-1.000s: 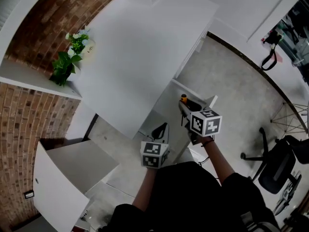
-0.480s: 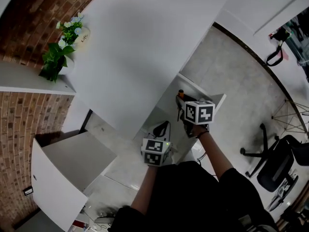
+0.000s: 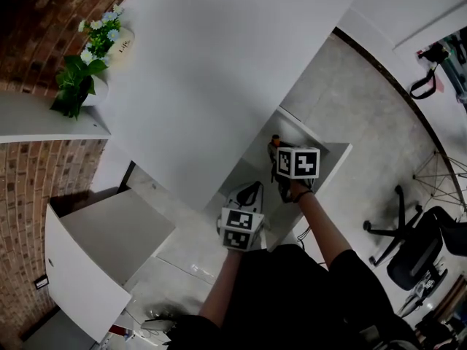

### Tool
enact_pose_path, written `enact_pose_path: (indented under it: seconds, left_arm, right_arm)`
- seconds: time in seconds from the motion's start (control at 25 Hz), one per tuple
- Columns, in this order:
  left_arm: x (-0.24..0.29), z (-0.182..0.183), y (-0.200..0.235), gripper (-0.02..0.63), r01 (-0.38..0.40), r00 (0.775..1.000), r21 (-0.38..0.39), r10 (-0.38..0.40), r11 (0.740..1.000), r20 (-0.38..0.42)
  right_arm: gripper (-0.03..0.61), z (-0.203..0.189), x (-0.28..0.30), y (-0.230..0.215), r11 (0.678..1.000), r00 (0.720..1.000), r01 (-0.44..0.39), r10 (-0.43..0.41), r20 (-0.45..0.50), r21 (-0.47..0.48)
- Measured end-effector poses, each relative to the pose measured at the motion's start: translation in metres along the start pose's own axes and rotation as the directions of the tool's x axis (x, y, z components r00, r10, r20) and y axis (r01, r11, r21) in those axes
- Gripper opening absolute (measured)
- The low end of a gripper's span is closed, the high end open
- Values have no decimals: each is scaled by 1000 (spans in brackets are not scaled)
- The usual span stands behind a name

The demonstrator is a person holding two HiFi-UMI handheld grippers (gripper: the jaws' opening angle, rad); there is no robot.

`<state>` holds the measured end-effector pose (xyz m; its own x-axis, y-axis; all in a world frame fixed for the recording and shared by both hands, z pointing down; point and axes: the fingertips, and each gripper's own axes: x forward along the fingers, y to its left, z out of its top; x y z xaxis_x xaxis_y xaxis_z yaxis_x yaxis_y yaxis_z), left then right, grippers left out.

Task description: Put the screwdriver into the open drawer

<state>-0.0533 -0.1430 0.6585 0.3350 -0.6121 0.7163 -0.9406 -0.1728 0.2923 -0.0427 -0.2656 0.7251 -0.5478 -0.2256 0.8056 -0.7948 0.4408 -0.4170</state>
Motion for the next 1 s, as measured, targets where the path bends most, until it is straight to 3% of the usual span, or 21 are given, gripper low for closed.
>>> enact_pose_path:
  seconds: [1.0]
  left_arm:
    - [14,-25,11,8,-24,998,-46,21,999,-67]
  right_arm:
    - [109,-30,51,-35,984,993,81,-66,-95,158]
